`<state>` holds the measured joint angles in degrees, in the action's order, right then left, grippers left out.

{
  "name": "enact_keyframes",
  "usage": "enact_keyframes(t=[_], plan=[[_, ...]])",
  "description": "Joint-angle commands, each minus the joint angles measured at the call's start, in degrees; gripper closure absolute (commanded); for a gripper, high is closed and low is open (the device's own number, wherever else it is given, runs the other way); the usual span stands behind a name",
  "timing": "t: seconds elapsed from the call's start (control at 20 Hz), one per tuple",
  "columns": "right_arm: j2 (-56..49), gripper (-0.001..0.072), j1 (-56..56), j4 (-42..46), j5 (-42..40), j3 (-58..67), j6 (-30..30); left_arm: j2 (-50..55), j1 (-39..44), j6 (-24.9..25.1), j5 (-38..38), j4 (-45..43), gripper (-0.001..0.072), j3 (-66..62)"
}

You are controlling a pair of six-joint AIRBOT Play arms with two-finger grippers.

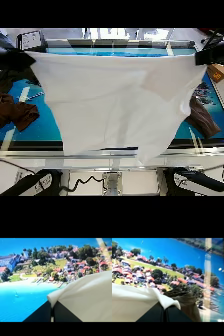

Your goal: Fold the shirts.

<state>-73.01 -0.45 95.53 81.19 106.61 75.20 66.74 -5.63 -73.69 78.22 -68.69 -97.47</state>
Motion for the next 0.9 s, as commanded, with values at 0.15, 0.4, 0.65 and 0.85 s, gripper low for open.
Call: enact_keyframes(t=[0.15, 0.4, 0.65, 0.85], plan=[[-15.6, 0.0685, -12.5, -23.4, -15.0, -9.3, -0.4, 21.7, -0.1, 3.7, -13.0, 1.8, 0.0694, 5.4], [-28.3, 0.0685, -10.6, -27.7, -28.9, -9.7, -1.9, 34.1, 0.0, 4.7, -26.6, 4.8, 0.0694, 5.4], [-34.1, 0.0685, -9.1, -31.2, -31.2, -9.7, -2.2, 36.3, -0.1, 4.8, -26.4, 5.2, 0.0693, 5.2], [-33.8, 0.0684, -10.5, -31.3, -24.6, -8.9, -3.2, 36.3, -0.2, 5.4, -19.9, 5.2, 0.0693, 1.7]])
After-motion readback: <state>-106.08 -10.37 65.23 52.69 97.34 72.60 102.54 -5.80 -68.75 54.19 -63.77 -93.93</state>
